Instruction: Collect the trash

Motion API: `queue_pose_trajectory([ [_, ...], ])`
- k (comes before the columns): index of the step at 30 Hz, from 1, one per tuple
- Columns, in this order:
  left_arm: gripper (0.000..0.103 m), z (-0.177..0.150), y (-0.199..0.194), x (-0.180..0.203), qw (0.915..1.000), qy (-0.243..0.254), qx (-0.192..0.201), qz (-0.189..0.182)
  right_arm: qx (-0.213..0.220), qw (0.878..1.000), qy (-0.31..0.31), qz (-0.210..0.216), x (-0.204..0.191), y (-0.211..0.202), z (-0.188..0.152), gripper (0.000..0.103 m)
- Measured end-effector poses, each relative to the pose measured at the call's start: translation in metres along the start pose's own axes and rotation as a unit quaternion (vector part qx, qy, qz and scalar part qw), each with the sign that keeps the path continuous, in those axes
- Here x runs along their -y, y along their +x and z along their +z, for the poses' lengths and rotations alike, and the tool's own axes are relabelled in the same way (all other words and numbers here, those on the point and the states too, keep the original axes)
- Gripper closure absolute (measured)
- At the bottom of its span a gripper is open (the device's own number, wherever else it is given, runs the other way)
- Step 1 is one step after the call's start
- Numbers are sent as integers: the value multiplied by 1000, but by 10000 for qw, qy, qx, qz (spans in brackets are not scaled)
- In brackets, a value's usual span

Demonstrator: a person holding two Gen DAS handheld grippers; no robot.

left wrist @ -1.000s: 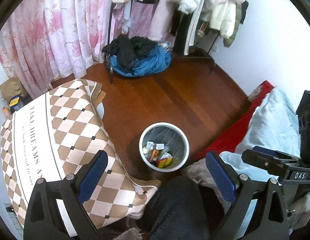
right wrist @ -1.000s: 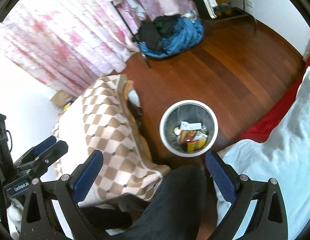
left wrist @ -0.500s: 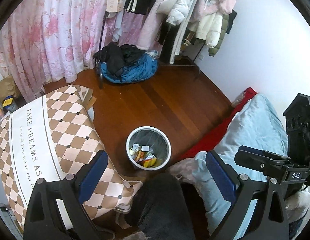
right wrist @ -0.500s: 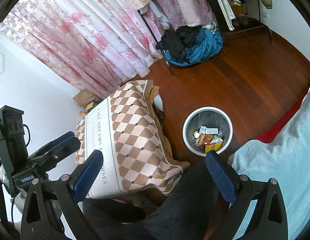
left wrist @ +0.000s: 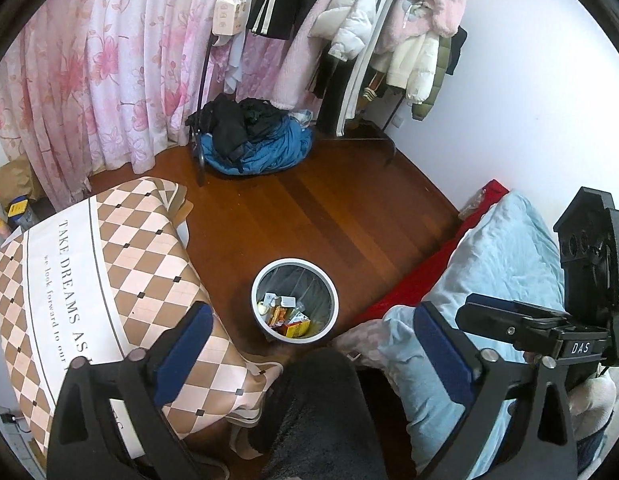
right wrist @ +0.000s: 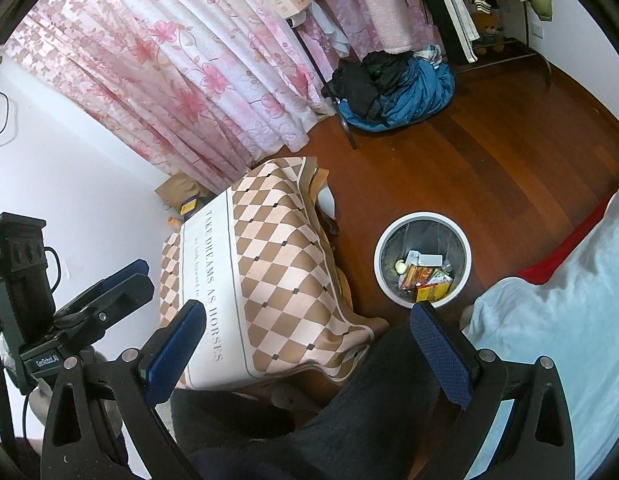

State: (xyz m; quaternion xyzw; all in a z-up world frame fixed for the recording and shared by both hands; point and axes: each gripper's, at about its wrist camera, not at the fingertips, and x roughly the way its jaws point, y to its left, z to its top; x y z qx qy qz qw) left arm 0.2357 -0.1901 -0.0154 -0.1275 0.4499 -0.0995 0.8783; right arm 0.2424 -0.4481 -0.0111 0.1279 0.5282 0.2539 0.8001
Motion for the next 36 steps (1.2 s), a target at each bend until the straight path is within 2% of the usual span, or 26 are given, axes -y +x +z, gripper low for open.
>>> queue_pose_trajectory([
  [18, 0, -2, -4, 5, 9999, -5, -70, -87, -42, 9999, -139, 4, -10, -3, -1, 0],
  [36, 0, -1, 2, 14, 9994, 77, -164, -279, -46, 10000, -76, -6, 2, -7, -11, 0],
])
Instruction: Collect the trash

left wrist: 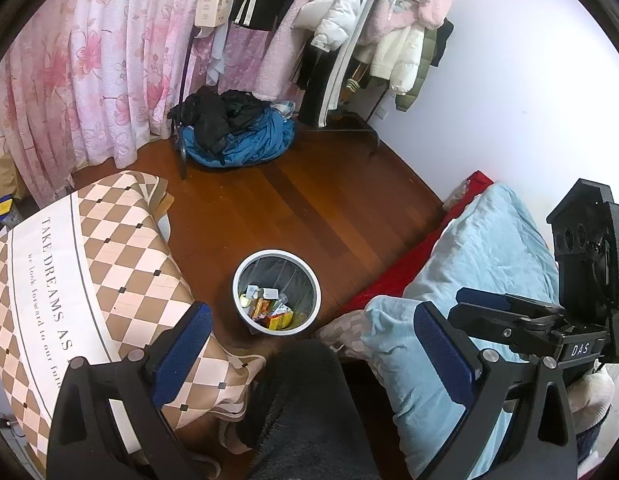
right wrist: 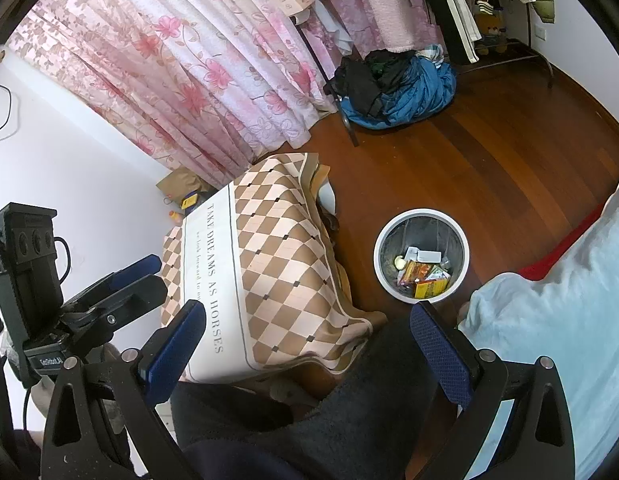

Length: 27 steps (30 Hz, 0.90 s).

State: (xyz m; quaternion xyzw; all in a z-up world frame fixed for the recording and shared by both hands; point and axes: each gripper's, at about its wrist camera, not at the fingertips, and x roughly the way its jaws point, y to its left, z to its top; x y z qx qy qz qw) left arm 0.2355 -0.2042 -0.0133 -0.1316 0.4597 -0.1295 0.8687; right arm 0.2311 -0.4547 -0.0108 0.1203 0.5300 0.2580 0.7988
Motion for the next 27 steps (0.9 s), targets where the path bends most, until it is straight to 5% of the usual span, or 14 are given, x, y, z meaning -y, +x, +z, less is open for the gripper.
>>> queue_pose_trajectory([
  [27, 0, -1, 2, 5, 10000, -60, 23, -68, -5, 10000, -1, 9, -6, -1, -1, 0],
])
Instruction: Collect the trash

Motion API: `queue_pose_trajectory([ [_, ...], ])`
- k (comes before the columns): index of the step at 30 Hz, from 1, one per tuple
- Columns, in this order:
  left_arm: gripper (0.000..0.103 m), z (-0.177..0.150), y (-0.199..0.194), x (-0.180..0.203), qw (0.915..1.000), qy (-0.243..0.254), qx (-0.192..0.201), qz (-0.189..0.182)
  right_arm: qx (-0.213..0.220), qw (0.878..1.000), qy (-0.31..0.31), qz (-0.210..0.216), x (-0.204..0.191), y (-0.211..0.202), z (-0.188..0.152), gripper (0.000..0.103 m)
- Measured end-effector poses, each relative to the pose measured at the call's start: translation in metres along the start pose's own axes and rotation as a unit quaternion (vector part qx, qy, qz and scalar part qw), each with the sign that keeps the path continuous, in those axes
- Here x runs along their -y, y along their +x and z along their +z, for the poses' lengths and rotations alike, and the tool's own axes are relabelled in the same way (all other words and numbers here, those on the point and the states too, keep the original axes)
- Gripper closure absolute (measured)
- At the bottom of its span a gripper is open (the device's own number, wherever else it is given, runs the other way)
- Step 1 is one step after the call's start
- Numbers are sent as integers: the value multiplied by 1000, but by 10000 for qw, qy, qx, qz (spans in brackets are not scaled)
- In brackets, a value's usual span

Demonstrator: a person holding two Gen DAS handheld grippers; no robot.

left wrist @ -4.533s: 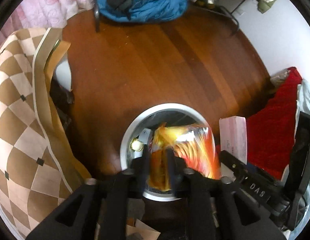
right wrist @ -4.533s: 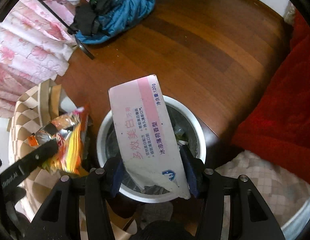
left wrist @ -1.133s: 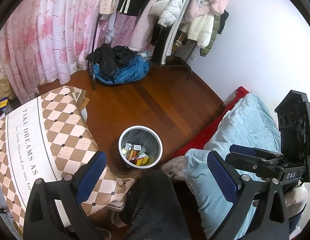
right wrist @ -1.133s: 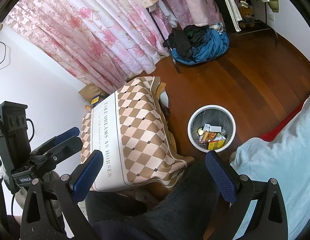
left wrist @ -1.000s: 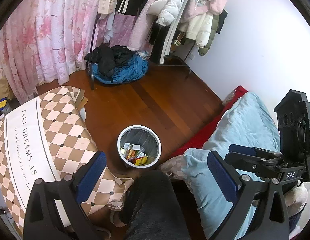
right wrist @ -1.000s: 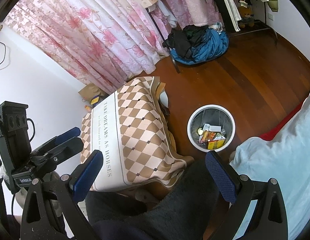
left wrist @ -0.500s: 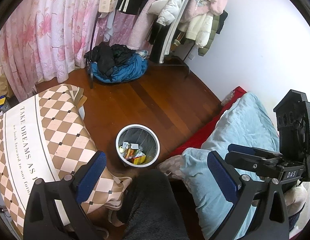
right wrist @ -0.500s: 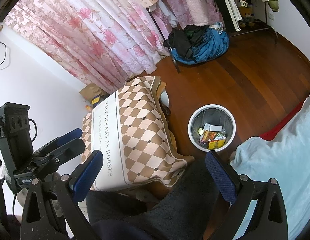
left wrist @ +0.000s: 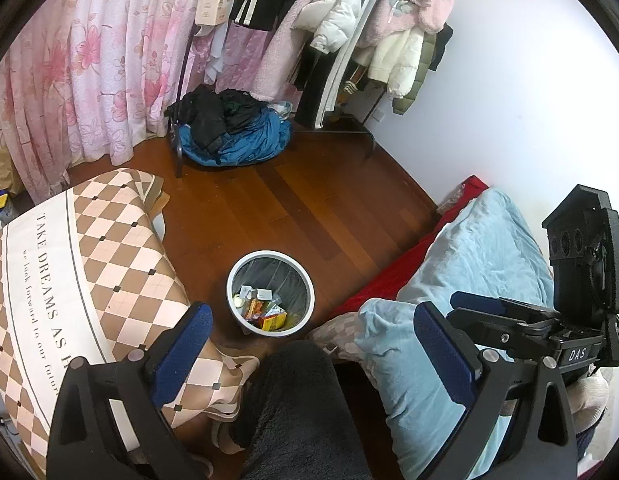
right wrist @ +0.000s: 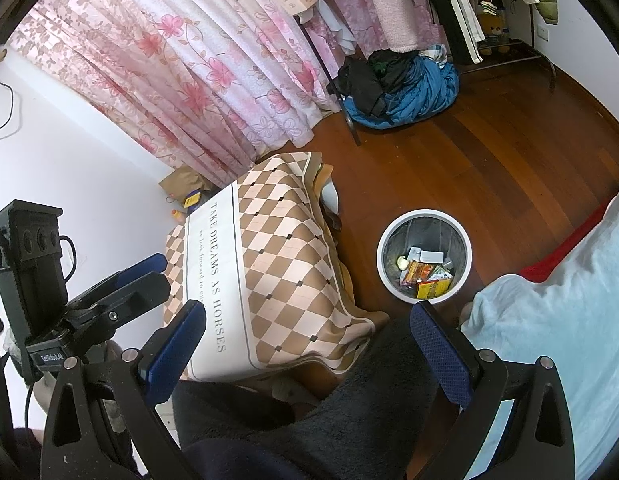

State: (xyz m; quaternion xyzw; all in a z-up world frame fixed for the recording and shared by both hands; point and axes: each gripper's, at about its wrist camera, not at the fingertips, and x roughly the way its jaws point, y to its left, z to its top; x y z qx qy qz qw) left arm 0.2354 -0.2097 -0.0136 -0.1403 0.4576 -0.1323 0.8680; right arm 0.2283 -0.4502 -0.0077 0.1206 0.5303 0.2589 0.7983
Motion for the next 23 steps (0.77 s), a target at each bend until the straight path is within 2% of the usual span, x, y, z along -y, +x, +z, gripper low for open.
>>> queue_pose_trajectory([
  [23, 0, 6, -2, 5, 9999, -52, 115, -8, -27, 10000, -19, 10, -3, -1, 1, 0],
])
